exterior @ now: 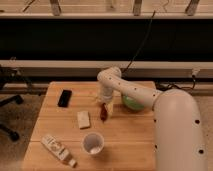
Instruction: Place the pepper in the ceramic cup
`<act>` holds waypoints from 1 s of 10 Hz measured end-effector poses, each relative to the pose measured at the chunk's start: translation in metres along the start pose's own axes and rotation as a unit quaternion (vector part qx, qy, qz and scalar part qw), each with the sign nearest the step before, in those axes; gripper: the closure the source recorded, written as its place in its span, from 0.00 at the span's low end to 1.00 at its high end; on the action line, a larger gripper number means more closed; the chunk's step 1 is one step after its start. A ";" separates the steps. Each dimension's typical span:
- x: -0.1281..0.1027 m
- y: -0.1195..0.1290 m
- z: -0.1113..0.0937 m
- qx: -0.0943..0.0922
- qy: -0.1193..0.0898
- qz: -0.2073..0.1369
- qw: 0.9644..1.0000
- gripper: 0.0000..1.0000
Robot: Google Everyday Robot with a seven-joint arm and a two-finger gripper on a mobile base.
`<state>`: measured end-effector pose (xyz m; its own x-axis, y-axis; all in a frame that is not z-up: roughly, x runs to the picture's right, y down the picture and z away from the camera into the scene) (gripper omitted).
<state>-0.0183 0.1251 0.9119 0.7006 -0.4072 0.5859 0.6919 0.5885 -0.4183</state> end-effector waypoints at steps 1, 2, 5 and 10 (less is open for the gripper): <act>-0.004 -0.003 0.004 -0.004 0.001 -0.006 1.000 0.20; -0.004 -0.002 0.005 -0.009 0.005 -0.008 1.000 0.20; -0.008 0.002 0.009 -0.021 0.010 -0.011 1.000 0.30; -0.009 0.014 0.000 -0.026 0.010 -0.008 1.000 0.83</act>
<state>-0.0145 0.1372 0.9006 0.6921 -0.4309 0.5791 0.7110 0.5454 -0.4439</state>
